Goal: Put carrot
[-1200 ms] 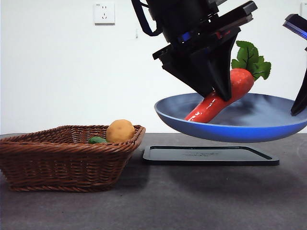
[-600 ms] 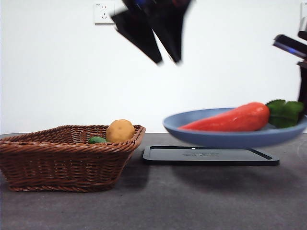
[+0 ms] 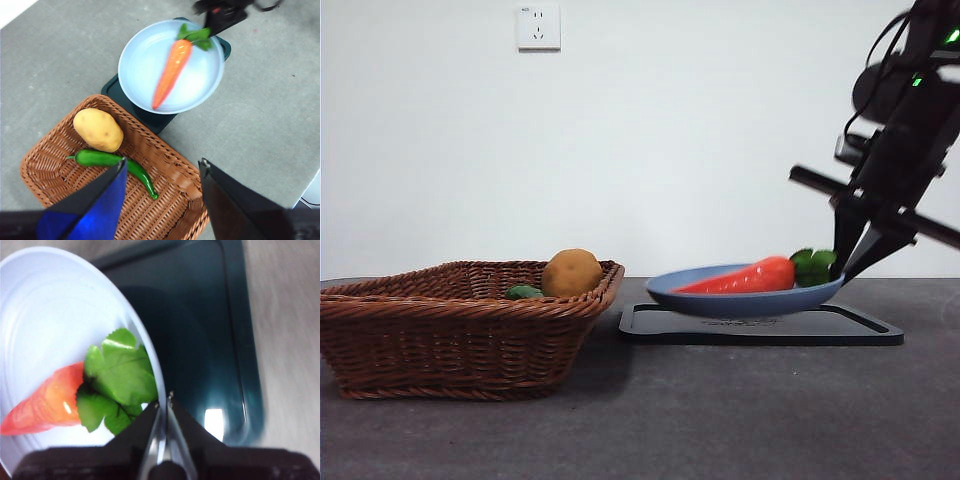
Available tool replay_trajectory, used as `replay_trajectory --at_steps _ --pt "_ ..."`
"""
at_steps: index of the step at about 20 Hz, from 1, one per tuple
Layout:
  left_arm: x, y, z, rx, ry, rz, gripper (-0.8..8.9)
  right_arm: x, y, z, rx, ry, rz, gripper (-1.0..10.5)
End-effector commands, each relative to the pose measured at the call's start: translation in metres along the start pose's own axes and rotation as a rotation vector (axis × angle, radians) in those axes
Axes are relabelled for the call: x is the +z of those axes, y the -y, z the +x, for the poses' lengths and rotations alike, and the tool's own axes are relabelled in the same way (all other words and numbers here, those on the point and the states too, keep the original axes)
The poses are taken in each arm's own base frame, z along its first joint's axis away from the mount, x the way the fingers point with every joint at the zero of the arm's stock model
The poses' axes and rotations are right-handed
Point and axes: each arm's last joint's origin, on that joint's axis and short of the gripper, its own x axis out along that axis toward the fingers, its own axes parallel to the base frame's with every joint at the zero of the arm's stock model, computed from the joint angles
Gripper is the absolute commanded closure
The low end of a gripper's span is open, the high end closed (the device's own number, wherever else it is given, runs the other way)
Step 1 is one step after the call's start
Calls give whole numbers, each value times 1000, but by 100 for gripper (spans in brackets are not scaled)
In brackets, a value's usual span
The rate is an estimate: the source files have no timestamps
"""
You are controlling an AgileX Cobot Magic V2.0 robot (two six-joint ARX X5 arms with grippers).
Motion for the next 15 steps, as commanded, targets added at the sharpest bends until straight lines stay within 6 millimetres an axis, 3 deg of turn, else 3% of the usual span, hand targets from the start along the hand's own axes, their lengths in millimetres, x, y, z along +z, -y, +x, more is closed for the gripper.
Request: replay_trajectory --at_steps 1,4,8,10,13,15 --pt "4 1 0 -6 7 -9 556 10 1 15 1 -11 -2 941" --pt "5 1 0 -7 14 -10 556 12 6 25 -4 -17 5 908" --pt "5 1 0 -8 16 -10 556 13 7 25 -1 -2 -8 734" --pt "5 1 0 -8 15 -10 557 13 6 25 1 -3 -22 723" --pt "5 1 1 -1 20 -7 577 10 5 10 -8 -23 -14 726" --pt "6 -3 3 10 20 -12 670 3 0 -10 -20 -55 -35 735"
